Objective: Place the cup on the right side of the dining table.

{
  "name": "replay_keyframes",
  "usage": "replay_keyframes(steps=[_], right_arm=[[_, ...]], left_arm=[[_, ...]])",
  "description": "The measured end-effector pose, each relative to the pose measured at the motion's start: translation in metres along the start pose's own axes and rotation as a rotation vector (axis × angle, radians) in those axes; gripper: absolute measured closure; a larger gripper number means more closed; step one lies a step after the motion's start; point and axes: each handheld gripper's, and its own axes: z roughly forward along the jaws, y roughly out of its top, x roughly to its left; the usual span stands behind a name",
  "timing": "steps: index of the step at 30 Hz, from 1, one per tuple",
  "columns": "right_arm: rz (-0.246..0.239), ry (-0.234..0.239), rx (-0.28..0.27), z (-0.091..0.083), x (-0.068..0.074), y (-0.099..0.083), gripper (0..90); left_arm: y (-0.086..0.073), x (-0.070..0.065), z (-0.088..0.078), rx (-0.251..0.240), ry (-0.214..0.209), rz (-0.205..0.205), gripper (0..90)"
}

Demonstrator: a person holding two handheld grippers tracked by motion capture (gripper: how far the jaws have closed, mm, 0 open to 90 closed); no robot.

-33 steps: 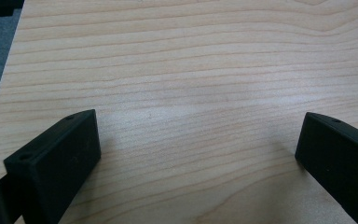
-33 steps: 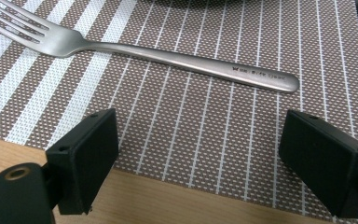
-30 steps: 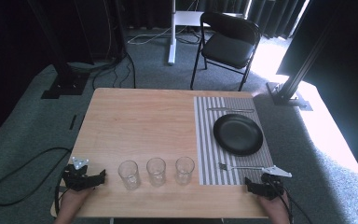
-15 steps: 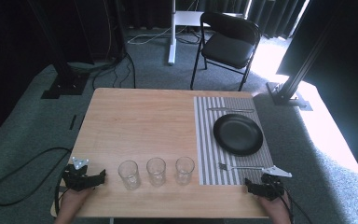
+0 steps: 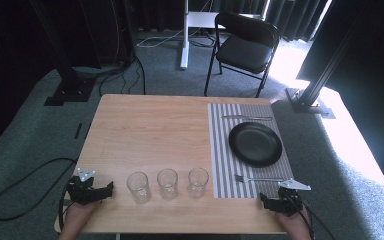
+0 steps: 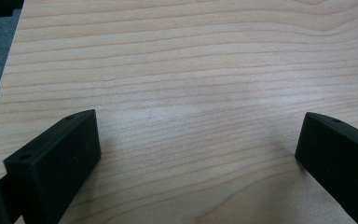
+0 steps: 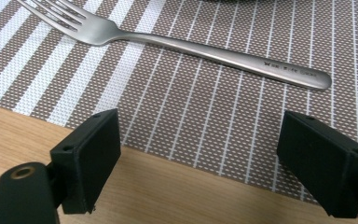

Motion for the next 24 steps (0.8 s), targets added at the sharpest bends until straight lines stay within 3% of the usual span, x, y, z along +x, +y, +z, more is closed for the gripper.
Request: replay_keyframes(steps=[21, 24], right_arm=[[-0.032, 0.044, -0.019, -0.007, 0.013, 0.008, 12.9], [-0.058, 0.056, -0.028, -0.011, 0.02, 0.013, 13.0]], left_arm=[[0.0, 0.0, 0.0, 0.0, 0.0, 0.0, 0.2], [0.0, 0.0, 0.0, 0.0, 0.0, 0.0, 0.3]])
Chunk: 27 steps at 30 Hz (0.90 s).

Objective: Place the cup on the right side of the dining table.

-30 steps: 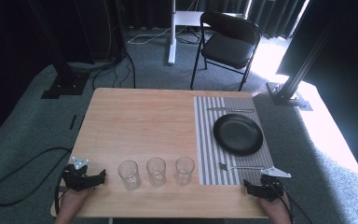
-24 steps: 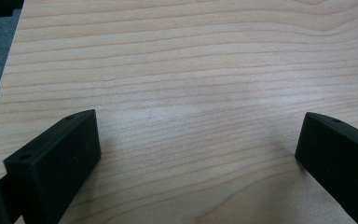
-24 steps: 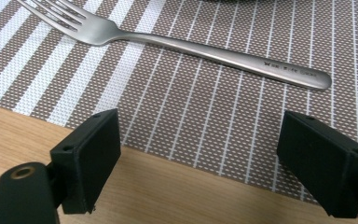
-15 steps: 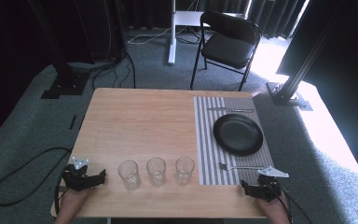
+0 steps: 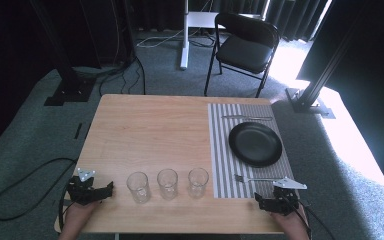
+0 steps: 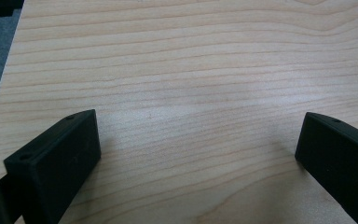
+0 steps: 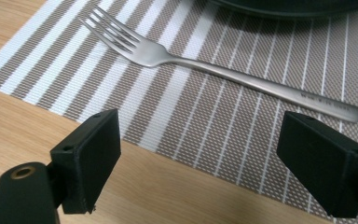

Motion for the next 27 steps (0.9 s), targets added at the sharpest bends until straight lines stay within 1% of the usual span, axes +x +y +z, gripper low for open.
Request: replay_keyframes(steps=[4, 7, 8, 12, 16, 17, 18, 20, 24, 27], right_arm=[[-0.011, 0.009, -0.005, -0.001, 0.003, 0.002, 13.0], [-0.021, 0.022, -0.014, -0.002, 0.007, 0.006, 13.8], [-0.022, 0.032, -0.013, -0.002, 0.007, 0.006, 13.8], [-0.032, 0.045, -0.013, -0.002, 0.01, 0.006, 13.8], [-0.041, 0.037, -0.012, -0.002, 0.011, 0.007, 13.8], [-0.036, 0.046, -0.012, -0.002, 0.011, 0.008, 13.8], [-0.044, 0.041, -0.01, -0.002, 0.012, 0.009, 13.8], [-0.045, 0.046, -0.008, -0.002, 0.013, 0.009, 13.8], [-0.063, 0.049, -0.008, -0.002, 0.017, 0.011, 13.8], [-0.08, 0.062, -0.018, -0.003, 0.022, 0.015, 13.8]], left_arm=[[0.0, 0.0, 0.0, -0.001, 0.0, -0.001, 0.2], [0.0, 0.0, 0.0, 0.0, 0.0, 0.0, 0.3], [0.0, 0.0, 0.0, 0.0, 0.0, 0.0, 0.3], [0.0, 0.0, 0.0, 0.0, 0.0, 0.0, 0.2], [0.0, 0.0, 0.0, -0.001, 0.002, -0.003, 0.3], [0.0, 0.0, 0.0, 0.0, 0.002, -0.002, 0.3], [0.0, 0.0, 0.0, -0.001, 0.002, -0.002, 0.2], [0.0, 0.0, 0.0, -0.001, 0.002, -0.002, 0.3], [0.0, 0.0, 0.0, -0.001, 0.001, -0.002, 0.2], [0.0, 0.0, 0.0, -0.001, 0.002, -0.003, 0.3]])
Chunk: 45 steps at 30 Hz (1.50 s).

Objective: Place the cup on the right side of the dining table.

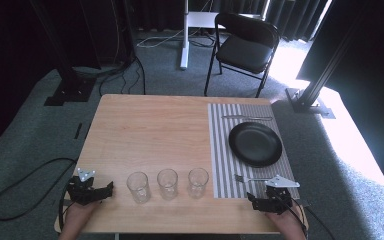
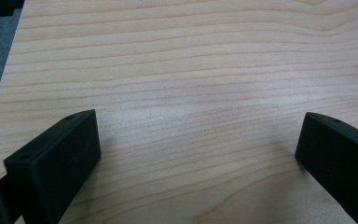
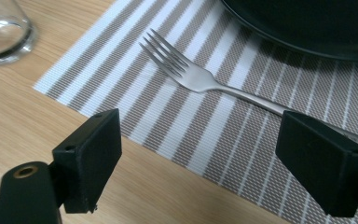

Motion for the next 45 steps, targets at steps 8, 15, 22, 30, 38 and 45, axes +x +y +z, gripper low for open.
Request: replay_keyframes(steps=[8, 15, 22, 30, 38, 45], right_arm=[[-0.045, 0.027, -0.008, -0.001, 0.013, 0.008, 13.8], [-0.084, 0.069, -0.023, -0.002, 0.027, 0.015, 13.8], [-0.113, 0.106, -0.025, 0.0, 0.037, 0.021, 13.8], [-0.143, 0.146, -0.03, 0.003, 0.047, 0.025, 13.9], [-0.18, 0.182, -0.036, 0.005, 0.059, 0.03, 13.9], [-0.207, 0.224, -0.048, 0.008, 0.067, 0.035, 13.8]], left_arm=[[0.0, 0.0, 0.0, 0.0, 0.0, 0.0, 0.2], [0.0, 0.0, 0.0, 0.0, 0.0, 0.0, 0.3], [0.0, 0.0, 0.0, 0.001, 0.0, 0.001, 0.3], [0.0, 0.0, 0.0, 0.0, 0.0, 0.001, 0.3], [0.0, 0.0, 0.0, 0.0, 0.0, 0.0, 0.3], [0.0, 0.0, 0.0, 0.001, 0.0, 0.001, 0.3]])
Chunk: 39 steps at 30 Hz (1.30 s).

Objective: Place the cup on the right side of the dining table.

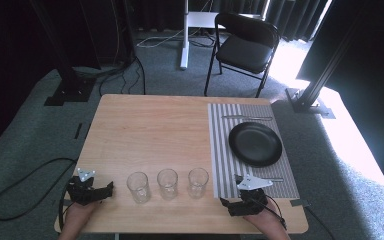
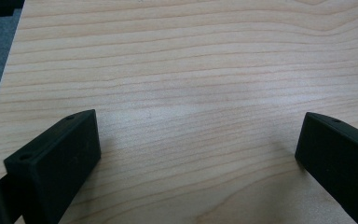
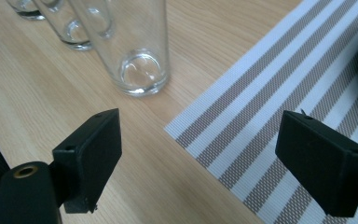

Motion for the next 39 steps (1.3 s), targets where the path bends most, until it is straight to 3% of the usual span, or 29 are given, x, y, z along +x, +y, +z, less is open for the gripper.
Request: replay_keyframes(steps=[15, 28, 39], right_arm=[[-0.047, 0.07, -0.029, 0.012, 0.012, 0.013, 13.9], [-0.073, 0.098, -0.051, 0.021, 0.018, 0.022, 13.9], [-0.099, 0.128, -0.052, 0.043, 0.029, 0.038, 13.9]], left_arm=[[0.0, 0.0, 0.0, -0.001, 0.001, -0.002, 0.2], [0.0, 0.0, 0.0, -0.001, 0.001, -0.002, 0.3], [0.0, 0.0, 0.0, -0.001, 0.0, -0.002, 0.3]])
